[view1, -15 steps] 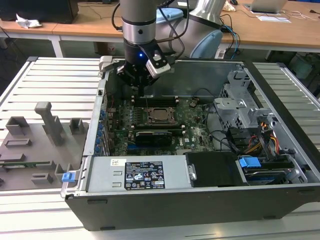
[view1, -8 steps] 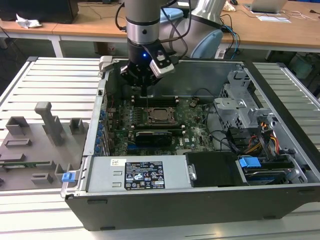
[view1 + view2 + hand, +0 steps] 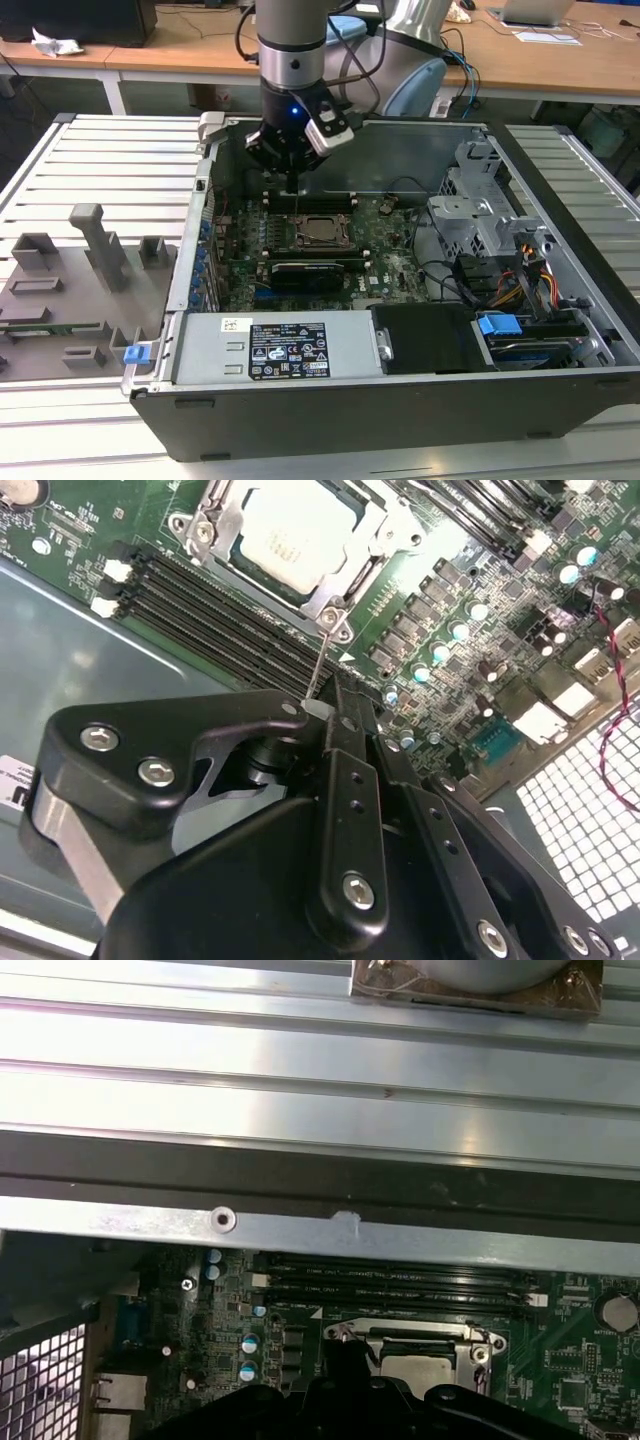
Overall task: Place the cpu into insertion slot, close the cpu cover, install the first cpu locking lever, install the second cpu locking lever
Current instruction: 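Install the first cpu locking lever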
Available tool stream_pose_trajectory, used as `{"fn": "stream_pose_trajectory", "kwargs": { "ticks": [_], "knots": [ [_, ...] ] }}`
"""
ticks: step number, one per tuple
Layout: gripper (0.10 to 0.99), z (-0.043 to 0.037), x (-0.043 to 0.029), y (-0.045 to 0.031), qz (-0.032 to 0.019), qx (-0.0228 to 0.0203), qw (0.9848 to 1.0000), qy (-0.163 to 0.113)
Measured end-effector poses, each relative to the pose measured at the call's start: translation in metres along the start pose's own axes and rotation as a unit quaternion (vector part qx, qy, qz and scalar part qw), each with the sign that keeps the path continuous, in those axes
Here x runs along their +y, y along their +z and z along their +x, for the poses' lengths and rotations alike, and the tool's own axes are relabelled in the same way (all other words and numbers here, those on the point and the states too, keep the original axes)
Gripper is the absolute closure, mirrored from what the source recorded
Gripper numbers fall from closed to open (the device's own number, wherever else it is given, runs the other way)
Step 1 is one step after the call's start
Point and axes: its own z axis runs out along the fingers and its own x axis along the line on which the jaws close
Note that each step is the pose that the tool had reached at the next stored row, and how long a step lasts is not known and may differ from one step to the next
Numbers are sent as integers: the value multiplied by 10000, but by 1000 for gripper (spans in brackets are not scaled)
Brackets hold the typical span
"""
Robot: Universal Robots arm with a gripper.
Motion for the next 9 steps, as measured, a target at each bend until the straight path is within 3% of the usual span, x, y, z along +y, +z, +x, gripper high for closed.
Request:
{"fn": "stream_pose_trajectory", "kwargs": {
  "ticks": [7, 9],
  "knots": [
    [980, -100, -8, 19, 2, 0, 10000, 0],
    [980, -133, -11, 27, -20, -2, 10000, 0]
  ]
}}
